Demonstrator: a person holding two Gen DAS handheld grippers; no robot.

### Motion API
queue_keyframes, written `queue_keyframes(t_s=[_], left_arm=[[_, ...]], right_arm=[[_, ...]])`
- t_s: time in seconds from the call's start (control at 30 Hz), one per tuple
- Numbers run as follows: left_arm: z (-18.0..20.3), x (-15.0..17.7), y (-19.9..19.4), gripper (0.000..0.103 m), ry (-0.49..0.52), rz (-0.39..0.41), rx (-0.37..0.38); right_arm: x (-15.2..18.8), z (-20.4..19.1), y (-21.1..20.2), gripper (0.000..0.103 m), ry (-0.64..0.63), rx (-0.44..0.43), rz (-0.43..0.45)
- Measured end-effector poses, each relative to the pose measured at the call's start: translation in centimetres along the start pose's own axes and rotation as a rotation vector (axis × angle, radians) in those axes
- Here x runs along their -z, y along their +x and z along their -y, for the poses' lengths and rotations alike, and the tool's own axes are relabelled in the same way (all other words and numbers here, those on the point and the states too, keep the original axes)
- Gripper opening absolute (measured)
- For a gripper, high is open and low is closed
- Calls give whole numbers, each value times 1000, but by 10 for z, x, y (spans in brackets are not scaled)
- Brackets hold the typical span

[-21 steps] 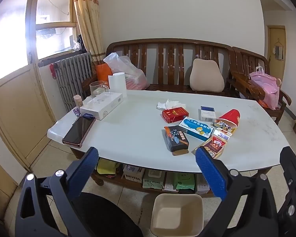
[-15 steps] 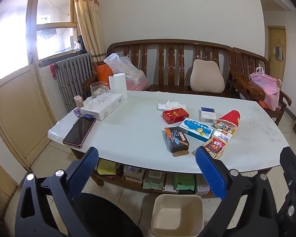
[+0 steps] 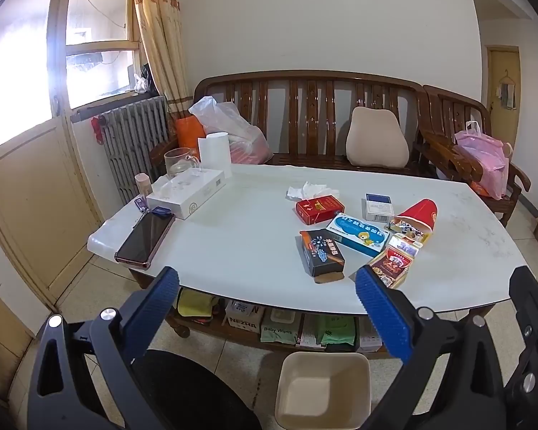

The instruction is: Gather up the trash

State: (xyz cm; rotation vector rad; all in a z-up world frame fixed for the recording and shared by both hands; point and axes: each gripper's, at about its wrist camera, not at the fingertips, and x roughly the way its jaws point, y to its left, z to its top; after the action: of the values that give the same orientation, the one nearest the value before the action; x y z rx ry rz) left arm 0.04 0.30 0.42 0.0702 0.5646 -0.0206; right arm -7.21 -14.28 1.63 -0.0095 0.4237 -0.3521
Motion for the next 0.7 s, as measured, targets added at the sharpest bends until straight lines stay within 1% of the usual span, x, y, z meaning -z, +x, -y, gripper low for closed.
queue_keyframes(t_s=[0.27, 0.3, 0.53, 0.7], left_arm=[[-3, -4, -1, 97, 5, 1, -10], [1, 0, 2, 97, 7, 3, -15], [1, 1, 2, 97, 7, 1, -9], [2, 1, 2, 97, 8, 4, -19]], right_arm=[[-1, 0, 0, 98, 0, 1, 0], [-1, 1, 0, 98, 0, 0, 0], [-3, -2, 1, 98, 0, -1, -1], [-3, -1, 0, 98, -2, -3, 0]])
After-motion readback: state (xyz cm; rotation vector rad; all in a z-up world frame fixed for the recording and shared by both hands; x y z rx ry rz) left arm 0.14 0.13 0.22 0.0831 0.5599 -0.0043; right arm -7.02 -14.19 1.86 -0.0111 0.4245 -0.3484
